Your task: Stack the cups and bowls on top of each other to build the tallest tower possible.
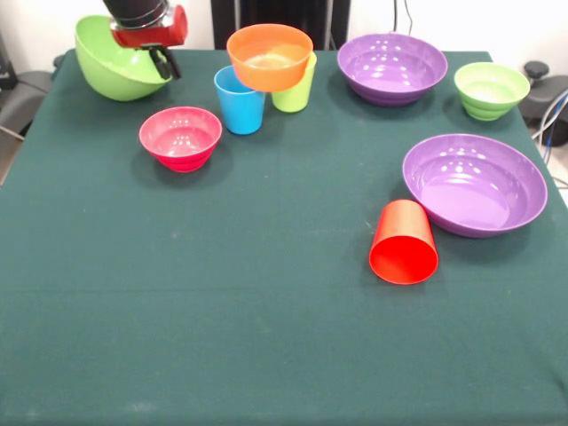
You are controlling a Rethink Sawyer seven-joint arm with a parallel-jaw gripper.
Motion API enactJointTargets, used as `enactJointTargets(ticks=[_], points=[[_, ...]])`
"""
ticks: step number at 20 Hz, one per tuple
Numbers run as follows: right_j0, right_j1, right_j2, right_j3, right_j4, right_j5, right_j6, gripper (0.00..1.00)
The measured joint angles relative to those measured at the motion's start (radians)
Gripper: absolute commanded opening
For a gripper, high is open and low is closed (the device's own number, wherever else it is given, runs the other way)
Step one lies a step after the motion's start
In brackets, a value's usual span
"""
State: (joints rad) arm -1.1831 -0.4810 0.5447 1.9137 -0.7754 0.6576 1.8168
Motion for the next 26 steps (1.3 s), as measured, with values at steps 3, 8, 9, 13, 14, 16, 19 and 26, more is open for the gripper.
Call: enactJointTargets(ticks=[3,8,9,13,14,16,19,26], points=[[0.015,-0.004,-0.013,0.0,0.0,-0.015,0.0,0.0],[0.033,-0.01,-0.034,0.0,0.0,-0.024,0.0,0.0],[0.038,-0.012,-0.04,0.0,0.0,-0.026,0.0,0.0],[0.056,-0.021,-0.057,0.0,0.0,-0.03,0.0,0.0],[0.058,-0.023,-0.058,0.0,0.0,-0.03,0.0,0.0],[0.061,-0.032,-0.059,0.002,0.004,-0.03,0.0,0.0],[0.054,-0.043,-0.058,0.008,0.019,-0.029,0.0,0.0],[-0.003,-0.081,-0.053,0.045,0.099,-0.008,0.0,0.0]])
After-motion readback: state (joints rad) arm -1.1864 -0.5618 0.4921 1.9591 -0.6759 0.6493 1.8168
